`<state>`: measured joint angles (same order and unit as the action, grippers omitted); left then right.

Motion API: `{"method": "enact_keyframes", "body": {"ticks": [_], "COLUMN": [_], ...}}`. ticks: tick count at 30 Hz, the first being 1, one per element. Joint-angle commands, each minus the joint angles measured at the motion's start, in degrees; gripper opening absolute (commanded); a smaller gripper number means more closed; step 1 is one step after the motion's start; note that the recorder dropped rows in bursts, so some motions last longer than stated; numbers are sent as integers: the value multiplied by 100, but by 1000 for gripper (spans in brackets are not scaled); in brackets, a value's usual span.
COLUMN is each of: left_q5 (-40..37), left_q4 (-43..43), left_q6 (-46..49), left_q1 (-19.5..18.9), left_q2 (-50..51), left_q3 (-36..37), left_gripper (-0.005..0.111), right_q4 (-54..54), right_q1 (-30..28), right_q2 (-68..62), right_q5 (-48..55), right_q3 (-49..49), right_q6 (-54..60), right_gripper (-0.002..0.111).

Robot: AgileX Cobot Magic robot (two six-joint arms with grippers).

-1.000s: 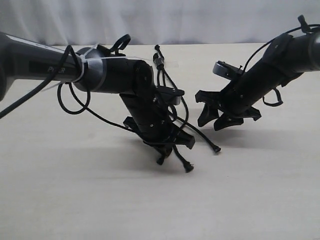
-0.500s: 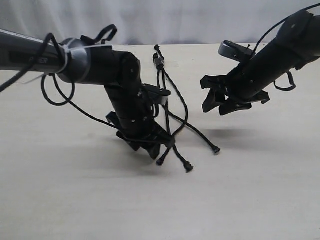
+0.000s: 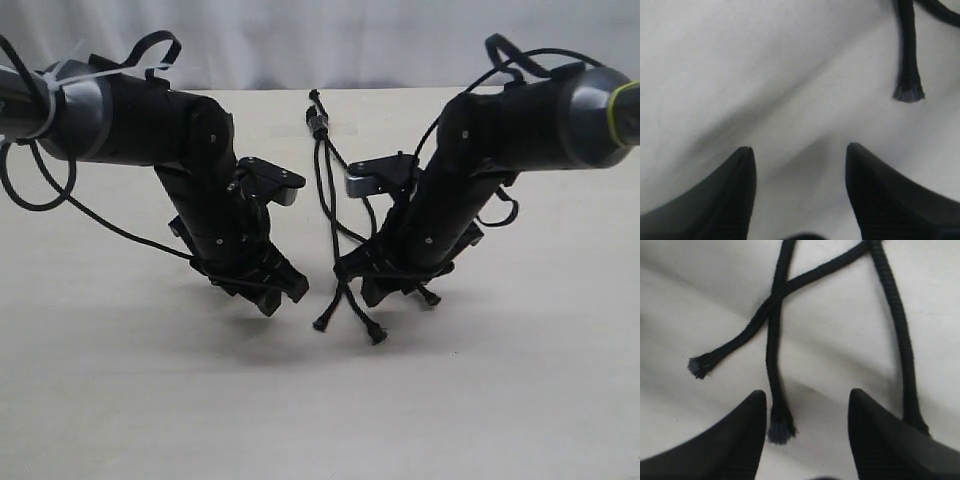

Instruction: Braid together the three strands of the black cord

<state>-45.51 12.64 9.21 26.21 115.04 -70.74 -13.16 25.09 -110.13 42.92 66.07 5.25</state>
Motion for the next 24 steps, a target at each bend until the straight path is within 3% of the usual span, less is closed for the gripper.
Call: {"method": "enact_keyframes", "body": {"ticks": [1, 6, 10, 11, 14, 17, 22, 24], "left_q5": [89, 113, 509, 687, 1291, 1247, 1393, 1436], "left_q4": [25, 162, 459, 517, 540, 550, 644, 673], "left_q6": [44, 44, 61, 143, 330, 649, 930, 930], "left_q1": [39, 39, 96, 150, 521, 655, 654, 654], "left_q2": [-65, -65, -65, -65, 9, 261, 272, 272], "left_q3": [25, 25, 25, 25, 25, 25, 25, 25], "left_gripper": [51, 51, 51, 51, 52, 62, 65, 65], "right_q4": [202, 183, 206, 206, 206, 100, -1784, -2054], "right_q1": [269, 307, 307, 307, 307, 250, -374, -509], "right_q2": [-201, -508, -580, -580, -580, -580, -580, -580], "right_q5": [-172, -110, -48, -48, -48, 24, 554, 659], "right_q3": [-13, -13, -13, -13, -13, -13, -13, -13], "right_q6": [-169, -139, 13, 13, 13, 13, 1581, 1773], "right_gripper": [48, 47, 9, 4, 4, 4, 4, 4]}}
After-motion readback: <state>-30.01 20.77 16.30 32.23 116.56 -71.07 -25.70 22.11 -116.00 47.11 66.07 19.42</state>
